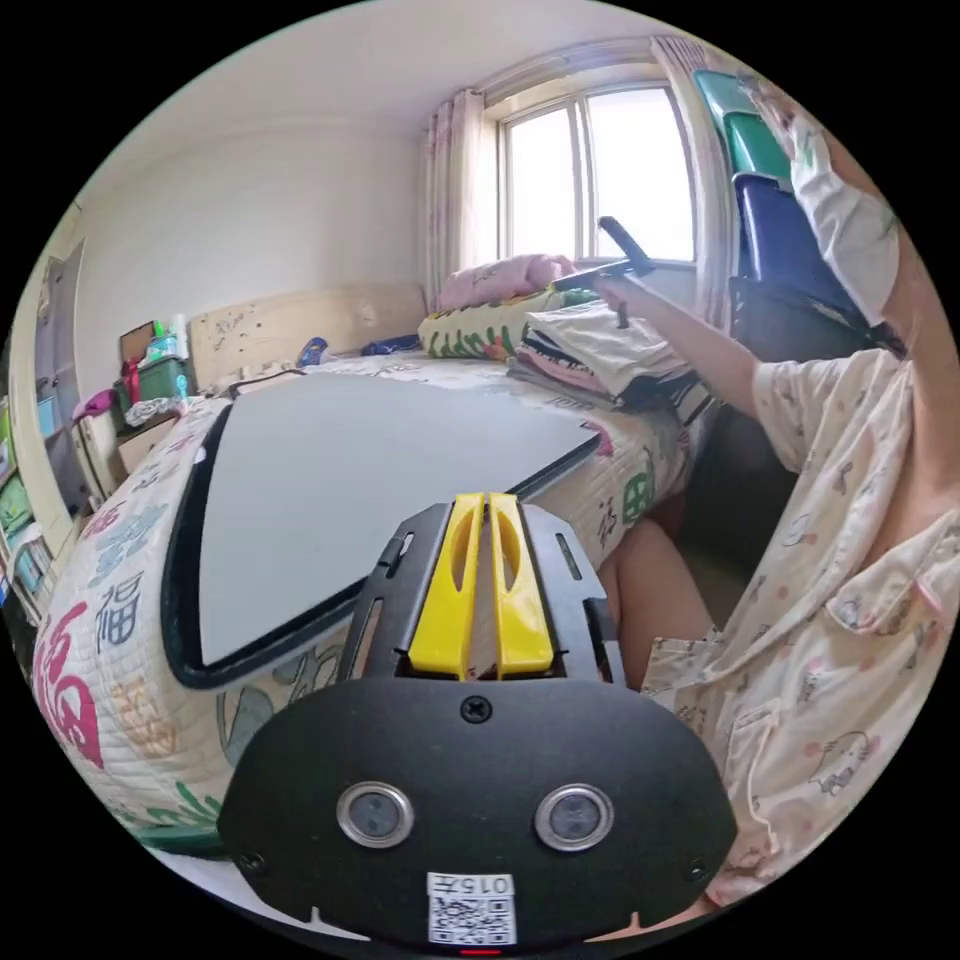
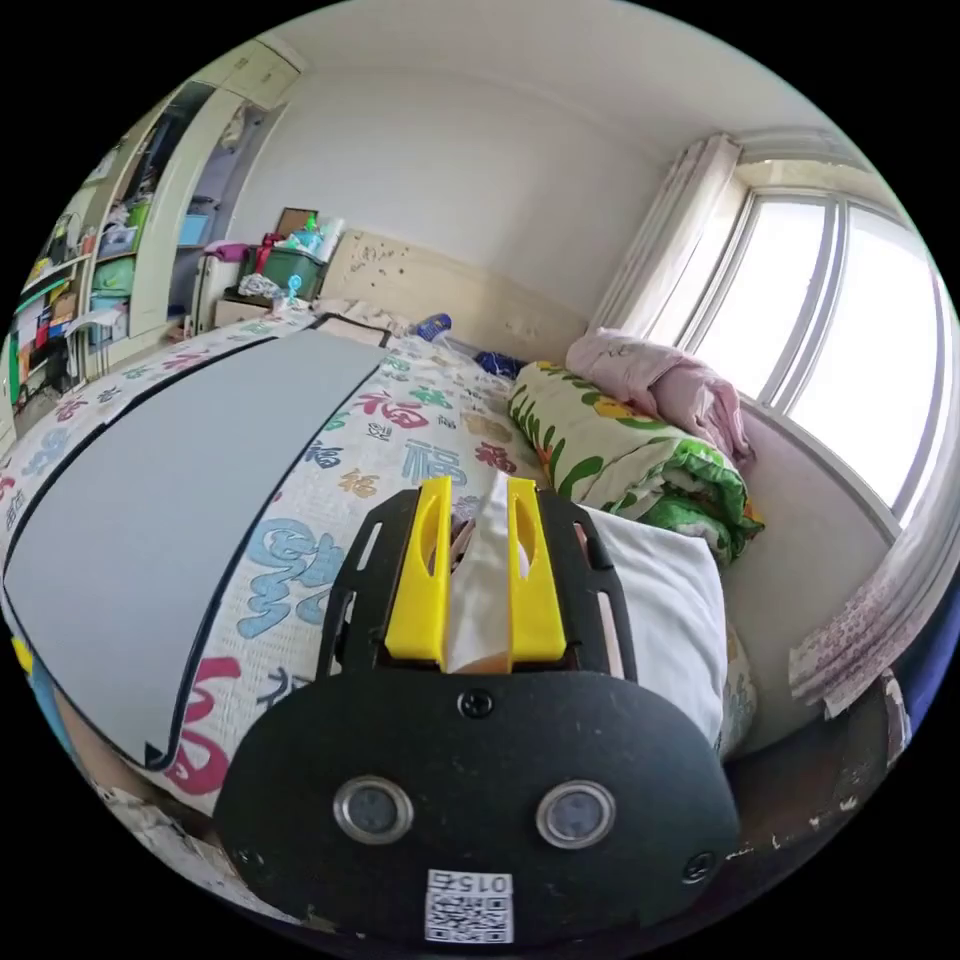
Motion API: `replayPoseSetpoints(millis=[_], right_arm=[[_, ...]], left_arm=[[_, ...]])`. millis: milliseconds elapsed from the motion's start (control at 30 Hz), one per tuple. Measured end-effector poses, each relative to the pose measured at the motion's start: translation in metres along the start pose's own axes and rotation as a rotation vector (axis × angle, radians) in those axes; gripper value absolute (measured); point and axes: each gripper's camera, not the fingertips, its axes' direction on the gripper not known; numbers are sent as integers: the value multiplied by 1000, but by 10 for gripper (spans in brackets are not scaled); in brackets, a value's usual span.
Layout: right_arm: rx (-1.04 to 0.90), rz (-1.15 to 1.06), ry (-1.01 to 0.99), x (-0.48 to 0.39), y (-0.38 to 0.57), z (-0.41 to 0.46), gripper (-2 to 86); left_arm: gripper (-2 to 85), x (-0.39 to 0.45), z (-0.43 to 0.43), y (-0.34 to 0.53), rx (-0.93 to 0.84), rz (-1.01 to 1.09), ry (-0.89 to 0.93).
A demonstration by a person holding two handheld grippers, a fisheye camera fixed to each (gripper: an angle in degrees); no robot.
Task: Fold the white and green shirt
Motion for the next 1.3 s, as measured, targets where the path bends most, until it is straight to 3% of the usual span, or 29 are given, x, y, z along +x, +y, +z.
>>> replayPoseSetpoints(millis=[200, 267, 333, 567, 733, 900, 1033, 1133, 1233, 1300], right_arm=[[-178, -17, 48, 10, -96, 64, 136], [-339, 61, -1, 31, -118, 91, 139], [-374, 116, -67, 47, -136, 89, 137], [-282, 228, -135, 91, -189, 8, 59], [-100, 297, -333, 134, -205, -74, 47], [144, 334, -574, 169, -205, -179, 42], [252, 308, -948, 169, -219, -267, 37], [290, 210, -1146, 127, -247, -332, 36], [264, 135, -1195, 76, -276, -374, 39], [199, 130, -1285, 48, -291, -375, 40]], left_arm=[[0, -23, 13, -111, 37, 47, 198], [3, -33, 39, -162, 44, 70, 270], [7, -42, 67, -203, 36, 88, 327], [67, -77, 245, -364, -226, -18, 753], [104, -75, 289, -406, -185, -119, 841], [120, -77, 259, -441, -169, -66, 767], [127, -118, 199, -470, -18, -140, 734], [129, -166, 172, -481, 85, -300, 873], [131, -208, 149, -476, 202, -443, 1072], [134, -222, 128, -472, 221, -447, 1045]])
